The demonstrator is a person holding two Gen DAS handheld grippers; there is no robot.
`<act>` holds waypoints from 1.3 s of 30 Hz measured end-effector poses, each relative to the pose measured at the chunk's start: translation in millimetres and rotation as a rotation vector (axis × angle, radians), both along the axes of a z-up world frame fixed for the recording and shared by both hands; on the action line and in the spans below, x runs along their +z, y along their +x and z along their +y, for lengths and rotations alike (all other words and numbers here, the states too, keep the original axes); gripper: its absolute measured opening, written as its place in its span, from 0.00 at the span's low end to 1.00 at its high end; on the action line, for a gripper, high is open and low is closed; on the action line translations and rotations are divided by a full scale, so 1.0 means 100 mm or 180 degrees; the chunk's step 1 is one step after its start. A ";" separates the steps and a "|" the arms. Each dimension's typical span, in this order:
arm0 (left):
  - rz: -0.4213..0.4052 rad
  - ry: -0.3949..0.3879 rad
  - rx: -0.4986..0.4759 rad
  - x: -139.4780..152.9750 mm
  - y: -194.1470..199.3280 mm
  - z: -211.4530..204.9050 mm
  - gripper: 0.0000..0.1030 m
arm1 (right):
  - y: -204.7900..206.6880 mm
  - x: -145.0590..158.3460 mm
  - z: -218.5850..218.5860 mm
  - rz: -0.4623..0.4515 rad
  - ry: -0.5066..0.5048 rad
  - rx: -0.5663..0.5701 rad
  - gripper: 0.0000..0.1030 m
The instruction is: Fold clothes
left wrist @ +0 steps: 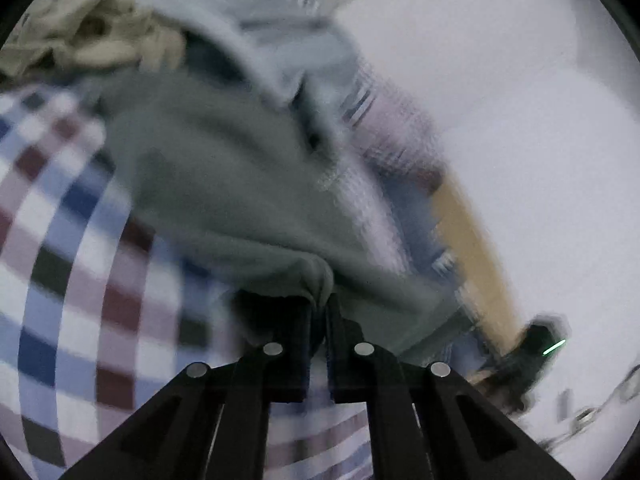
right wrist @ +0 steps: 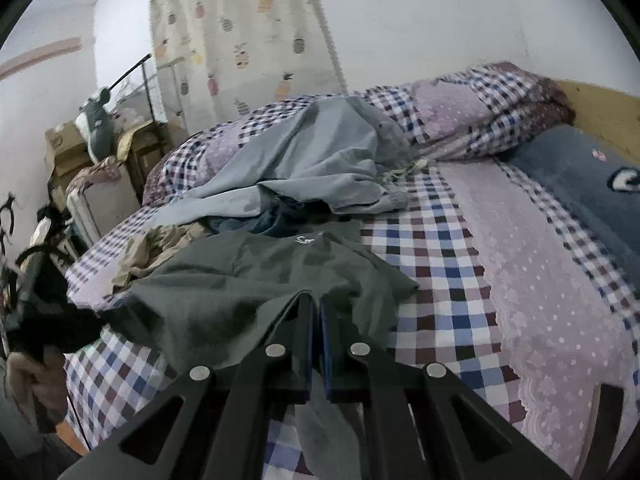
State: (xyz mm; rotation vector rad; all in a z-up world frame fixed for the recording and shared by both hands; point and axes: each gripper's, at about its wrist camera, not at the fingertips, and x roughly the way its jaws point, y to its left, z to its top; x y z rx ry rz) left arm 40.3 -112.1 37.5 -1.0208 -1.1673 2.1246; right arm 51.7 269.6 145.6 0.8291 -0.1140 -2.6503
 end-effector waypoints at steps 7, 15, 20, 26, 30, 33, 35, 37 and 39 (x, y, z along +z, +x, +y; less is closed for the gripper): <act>-0.0208 0.0385 0.0811 -0.11 -0.17 -0.56 0.81 | -0.36 -0.43 -0.10 -0.0472 0.0294 -0.0116 0.02; -0.0536 -0.0111 0.0699 -0.25 -0.13 -0.42 0.82 | -0.54 -0.67 -0.08 -0.0711 0.0478 -0.0253 0.02; -0.0404 -0.0548 0.0248 -0.16 0.13 -0.17 0.81 | -0.55 -0.63 -0.05 -0.0680 0.0475 -0.0365 0.03; -0.0171 -0.1211 -0.0246 -0.10 0.44 0.24 0.79 | -0.53 -0.56 -0.04 -0.0592 0.0405 -0.0447 0.05; -0.0204 -0.1442 -0.0510 -0.22 0.58 0.48 0.68 | -0.49 -0.52 -0.04 -0.0610 0.0306 -0.0390 0.07; -0.0188 -0.1490 -0.0504 -0.20 0.57 0.54 0.29 | -0.39 -0.48 -0.04 -0.0588 0.0295 -0.0314 0.26; -0.0222 -0.1382 -0.0461 -0.20 0.53 0.51 0.08 | -0.30 -0.46 -0.03 -0.0561 0.0290 -0.0232 0.40; -0.0190 -0.1245 -0.0372 -0.18 0.52 0.42 0.02 | -0.22 -0.44 -0.01 -0.0548 0.0295 -0.0132 0.40; -0.0131 -0.1119 -0.0297 -0.10 0.52 0.31 0.01 | -0.13 -0.45 0.06 -0.0581 0.0335 -0.0068 0.40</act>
